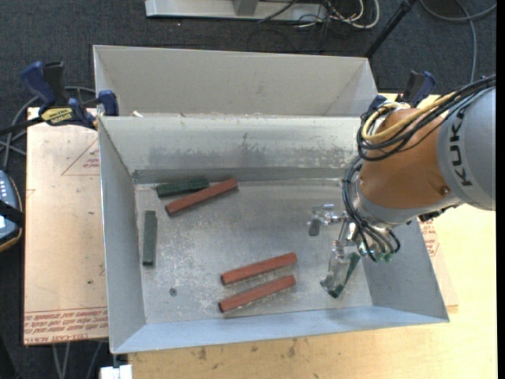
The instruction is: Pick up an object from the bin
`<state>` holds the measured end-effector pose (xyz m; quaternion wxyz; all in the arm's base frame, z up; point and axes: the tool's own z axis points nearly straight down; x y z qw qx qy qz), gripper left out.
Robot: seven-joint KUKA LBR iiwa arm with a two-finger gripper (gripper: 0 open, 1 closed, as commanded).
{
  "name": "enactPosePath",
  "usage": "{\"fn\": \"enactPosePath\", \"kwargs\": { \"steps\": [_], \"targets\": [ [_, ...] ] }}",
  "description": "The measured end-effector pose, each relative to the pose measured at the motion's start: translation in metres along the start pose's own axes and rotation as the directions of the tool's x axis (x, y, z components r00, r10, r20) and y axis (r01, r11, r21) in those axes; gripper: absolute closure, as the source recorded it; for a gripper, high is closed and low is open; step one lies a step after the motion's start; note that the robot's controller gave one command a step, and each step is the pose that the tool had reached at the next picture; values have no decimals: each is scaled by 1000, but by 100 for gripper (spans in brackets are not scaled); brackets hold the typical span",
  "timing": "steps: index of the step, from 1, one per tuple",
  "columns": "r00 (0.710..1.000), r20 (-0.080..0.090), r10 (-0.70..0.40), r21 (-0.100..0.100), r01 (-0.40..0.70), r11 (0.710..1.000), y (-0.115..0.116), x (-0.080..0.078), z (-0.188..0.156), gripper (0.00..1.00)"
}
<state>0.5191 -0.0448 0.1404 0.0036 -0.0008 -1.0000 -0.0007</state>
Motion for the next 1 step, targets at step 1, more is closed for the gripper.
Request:
{"fn": "enactPosePath", "kwargs": {
  "steps": [1],
  "targets": [
    [995,2,-103,-2,103,995,53,4,74,0]
  ]
}}
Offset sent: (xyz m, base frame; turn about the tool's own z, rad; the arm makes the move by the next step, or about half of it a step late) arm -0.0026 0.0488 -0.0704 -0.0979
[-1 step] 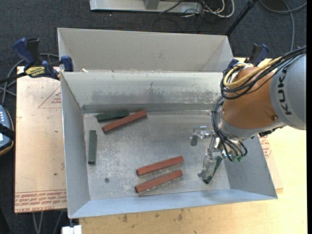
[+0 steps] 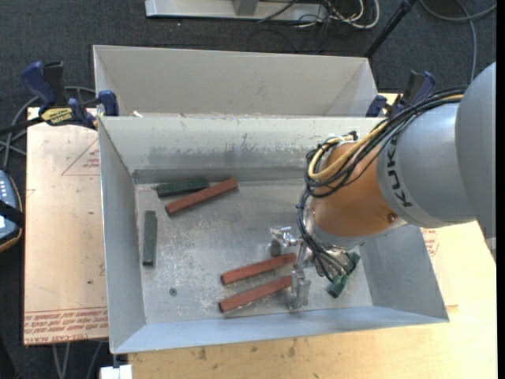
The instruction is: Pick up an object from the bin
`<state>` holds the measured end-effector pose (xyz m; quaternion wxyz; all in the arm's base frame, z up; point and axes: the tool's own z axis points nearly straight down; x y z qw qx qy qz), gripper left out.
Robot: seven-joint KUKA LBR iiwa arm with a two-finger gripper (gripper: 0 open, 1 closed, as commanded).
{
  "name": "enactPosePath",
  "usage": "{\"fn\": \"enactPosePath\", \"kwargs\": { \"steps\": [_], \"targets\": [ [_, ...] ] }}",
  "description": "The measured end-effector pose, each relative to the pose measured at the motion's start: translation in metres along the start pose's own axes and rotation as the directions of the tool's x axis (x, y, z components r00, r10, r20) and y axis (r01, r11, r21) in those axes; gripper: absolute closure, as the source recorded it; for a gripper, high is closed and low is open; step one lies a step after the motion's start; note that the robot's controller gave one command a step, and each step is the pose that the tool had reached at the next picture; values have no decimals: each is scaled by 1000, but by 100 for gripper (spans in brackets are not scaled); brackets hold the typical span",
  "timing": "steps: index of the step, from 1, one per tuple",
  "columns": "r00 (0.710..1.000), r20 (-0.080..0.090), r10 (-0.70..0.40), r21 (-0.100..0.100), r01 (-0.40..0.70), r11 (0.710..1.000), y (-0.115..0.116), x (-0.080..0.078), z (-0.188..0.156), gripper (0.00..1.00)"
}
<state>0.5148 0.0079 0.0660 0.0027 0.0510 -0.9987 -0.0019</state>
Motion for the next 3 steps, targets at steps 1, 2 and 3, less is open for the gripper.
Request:
{"fn": "enactPosePath", "kwargs": {
  "steps": [1,2,3],
  "targets": [
    [1000,5,4,3,-4,1000,-3,-2,-4,100],
    [999,16,-35,5,35,999,11,-29,-125,100],
    [945,16,-328,7,327,945,62,-108,-194,100]
  ]
}}
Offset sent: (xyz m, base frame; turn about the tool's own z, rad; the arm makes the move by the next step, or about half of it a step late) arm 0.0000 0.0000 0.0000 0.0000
